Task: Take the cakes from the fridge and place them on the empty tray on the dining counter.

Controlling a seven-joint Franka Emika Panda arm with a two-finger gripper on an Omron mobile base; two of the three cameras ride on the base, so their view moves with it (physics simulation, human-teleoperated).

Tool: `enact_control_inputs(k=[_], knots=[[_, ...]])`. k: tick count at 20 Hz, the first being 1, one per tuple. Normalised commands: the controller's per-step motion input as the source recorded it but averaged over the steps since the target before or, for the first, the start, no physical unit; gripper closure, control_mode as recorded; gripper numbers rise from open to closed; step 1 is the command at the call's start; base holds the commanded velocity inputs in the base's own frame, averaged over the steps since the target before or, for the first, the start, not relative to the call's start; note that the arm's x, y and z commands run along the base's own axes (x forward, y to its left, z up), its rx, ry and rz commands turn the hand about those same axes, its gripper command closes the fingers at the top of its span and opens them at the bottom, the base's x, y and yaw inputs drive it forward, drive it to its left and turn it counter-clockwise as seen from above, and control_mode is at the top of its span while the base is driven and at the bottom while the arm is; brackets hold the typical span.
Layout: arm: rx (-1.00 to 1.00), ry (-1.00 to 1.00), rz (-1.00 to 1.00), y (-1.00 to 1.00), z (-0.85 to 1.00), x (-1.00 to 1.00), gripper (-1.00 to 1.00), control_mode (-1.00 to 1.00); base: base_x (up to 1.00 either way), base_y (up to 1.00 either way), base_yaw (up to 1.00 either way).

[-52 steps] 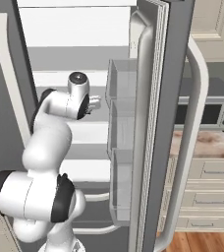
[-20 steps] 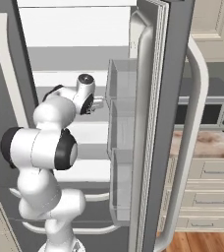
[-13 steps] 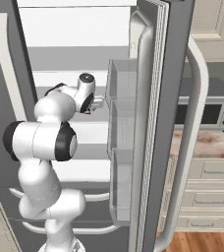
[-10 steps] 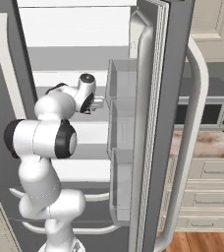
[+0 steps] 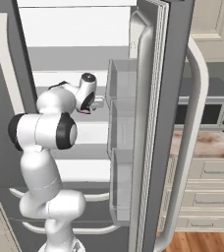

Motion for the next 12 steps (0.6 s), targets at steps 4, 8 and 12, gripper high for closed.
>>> enact_control_inputs(k=[4,8,12], knots=[[0.00,0.00,0.16,-0.15,-0.21,0.34,-1.00,-1.00,0.00,0.00,0.00],[0.00,0.00,0.16,-0.03,-0.37,0.04,-1.00,-1.00,0.00,0.00,0.00],[0.00,0.05,0.14,0.00,-0.59,0.04,-1.00,-1.00,0.00,0.00,0.00]])
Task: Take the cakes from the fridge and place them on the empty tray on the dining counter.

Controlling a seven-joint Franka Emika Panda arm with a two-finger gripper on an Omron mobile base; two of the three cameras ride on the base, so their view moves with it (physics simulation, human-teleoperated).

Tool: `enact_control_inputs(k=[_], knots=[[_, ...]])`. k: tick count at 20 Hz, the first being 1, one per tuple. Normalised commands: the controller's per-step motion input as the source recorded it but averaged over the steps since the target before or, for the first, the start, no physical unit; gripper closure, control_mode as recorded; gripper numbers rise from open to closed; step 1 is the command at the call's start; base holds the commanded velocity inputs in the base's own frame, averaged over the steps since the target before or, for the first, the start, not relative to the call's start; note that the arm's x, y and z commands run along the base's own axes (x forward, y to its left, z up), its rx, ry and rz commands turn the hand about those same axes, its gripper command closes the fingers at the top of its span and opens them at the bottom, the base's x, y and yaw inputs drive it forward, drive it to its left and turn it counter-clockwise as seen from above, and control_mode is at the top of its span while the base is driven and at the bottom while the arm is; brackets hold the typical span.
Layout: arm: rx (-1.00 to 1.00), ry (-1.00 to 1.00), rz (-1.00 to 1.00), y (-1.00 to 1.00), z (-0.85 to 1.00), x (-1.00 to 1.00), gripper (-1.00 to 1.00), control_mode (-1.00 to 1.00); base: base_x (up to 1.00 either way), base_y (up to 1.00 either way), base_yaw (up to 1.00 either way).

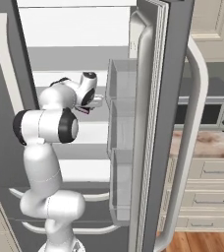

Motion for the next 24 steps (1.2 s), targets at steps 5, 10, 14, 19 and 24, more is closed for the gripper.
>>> enact_control_inputs(k=[5,10,14,19,24], knots=[[-0.01,0.06,0.14,-0.06,-0.79,0.02,1.00,-1.00,0.00,0.00,0.00],[-0.01,-0.01,0.10,-0.18,-0.81,-0.05,1.00,-1.00,0.00,0.00,0.00],[0.05,-0.21,0.00,-0.35,-0.73,-0.31,1.00,-1.00,0.00,0.00,0.00],[0.27,-0.45,0.00,-0.42,-0.71,-0.35,1.00,-1.00,0.00,0.00,0.00],[0.30,-0.30,0.00,-0.44,-0.27,-0.24,1.00,-1.00,0.00,0.00,0.00]])
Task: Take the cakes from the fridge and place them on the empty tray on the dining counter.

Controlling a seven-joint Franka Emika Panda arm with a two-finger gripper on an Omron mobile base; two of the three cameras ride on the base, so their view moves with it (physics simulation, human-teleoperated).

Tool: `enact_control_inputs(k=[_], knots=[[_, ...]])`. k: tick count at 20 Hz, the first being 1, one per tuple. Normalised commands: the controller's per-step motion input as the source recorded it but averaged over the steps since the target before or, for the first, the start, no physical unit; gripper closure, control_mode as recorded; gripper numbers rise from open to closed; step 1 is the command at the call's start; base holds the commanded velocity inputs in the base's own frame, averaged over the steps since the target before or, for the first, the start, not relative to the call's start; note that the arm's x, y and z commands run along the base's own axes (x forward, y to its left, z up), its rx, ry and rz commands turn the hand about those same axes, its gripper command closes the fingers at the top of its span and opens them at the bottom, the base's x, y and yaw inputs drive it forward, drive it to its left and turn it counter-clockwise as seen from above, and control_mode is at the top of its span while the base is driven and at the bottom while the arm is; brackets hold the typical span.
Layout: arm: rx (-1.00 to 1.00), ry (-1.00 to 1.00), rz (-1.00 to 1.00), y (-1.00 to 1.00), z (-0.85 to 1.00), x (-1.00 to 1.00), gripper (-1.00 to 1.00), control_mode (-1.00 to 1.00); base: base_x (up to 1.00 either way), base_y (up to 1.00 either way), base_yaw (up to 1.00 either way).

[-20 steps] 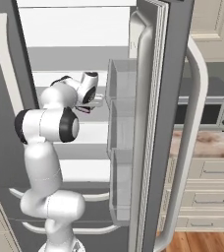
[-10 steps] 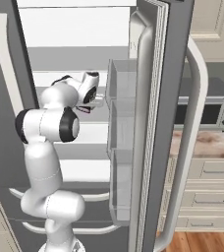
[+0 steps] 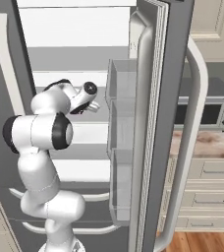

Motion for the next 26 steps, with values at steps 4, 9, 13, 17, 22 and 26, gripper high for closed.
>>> enact_control_inputs(k=[4,9,13,17,22,26], knots=[[0.08,-0.01,-0.01,-0.56,0.02,-0.23,1.00,-1.00,0.00,0.00,0.00],[-0.01,0.09,0.00,-0.93,0.06,-0.25,1.00,-1.00,0.00,0.00,0.00],[-0.13,0.06,-0.04,-0.52,0.38,-0.53,1.00,-1.00,0.00,0.00,0.00],[-0.18,0.00,-0.10,-0.01,0.11,-0.81,1.00,-1.00,0.00,0.00,0.00],[-0.23,0.05,-0.14,0.00,0.16,-0.83,1.00,-1.00,0.00,0.00,0.00],[-0.19,0.10,-0.15,0.00,0.23,-0.97,1.00,-1.00,0.00,0.00,0.00]])
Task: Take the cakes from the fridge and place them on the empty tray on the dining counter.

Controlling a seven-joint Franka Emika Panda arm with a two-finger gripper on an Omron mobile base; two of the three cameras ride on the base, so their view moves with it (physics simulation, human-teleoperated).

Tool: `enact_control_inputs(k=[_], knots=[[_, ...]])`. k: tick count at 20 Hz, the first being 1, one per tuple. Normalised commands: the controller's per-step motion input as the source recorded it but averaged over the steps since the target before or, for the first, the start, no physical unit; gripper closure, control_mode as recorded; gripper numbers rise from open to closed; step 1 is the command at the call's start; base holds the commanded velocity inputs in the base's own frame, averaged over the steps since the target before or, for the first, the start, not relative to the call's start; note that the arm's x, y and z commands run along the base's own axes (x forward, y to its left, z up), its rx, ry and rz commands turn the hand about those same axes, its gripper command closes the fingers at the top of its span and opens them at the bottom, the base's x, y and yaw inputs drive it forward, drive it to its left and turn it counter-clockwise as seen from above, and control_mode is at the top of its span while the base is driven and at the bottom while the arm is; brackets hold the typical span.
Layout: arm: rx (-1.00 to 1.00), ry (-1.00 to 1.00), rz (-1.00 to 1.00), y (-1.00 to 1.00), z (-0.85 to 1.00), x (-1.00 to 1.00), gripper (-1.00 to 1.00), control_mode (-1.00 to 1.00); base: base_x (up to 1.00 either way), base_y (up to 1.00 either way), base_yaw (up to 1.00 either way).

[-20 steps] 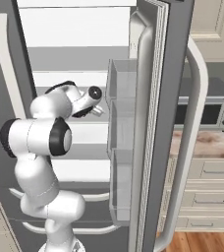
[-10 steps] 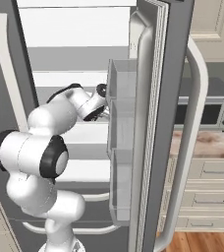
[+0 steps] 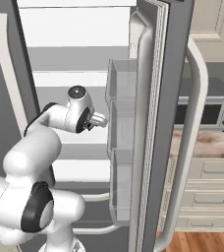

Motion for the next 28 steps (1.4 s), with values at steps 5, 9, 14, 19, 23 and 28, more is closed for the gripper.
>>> enact_control_inputs(k=[5,9,14,19,23,28], knots=[[-0.12,0.10,-0.17,0.00,0.22,-1.00,1.00,-1.00,0.00,0.00,0.00],[-0.11,0.13,-0.17,0.00,0.10,-0.97,1.00,-1.00,0.00,0.00,0.00],[-0.02,0.15,-0.06,0.00,0.07,-0.65,1.00,-1.00,0.00,0.00,0.00],[0.00,0.17,0.06,0.00,0.02,-0.17,1.00,-1.00,0.00,0.00,0.00],[0.00,0.06,0.18,0.00,0.10,-0.35,1.00,-1.00,0.00,0.00,0.00],[0.00,0.00,0.19,0.00,0.09,-0.52,1.00,-1.00,0.00,0.00,0.00]])
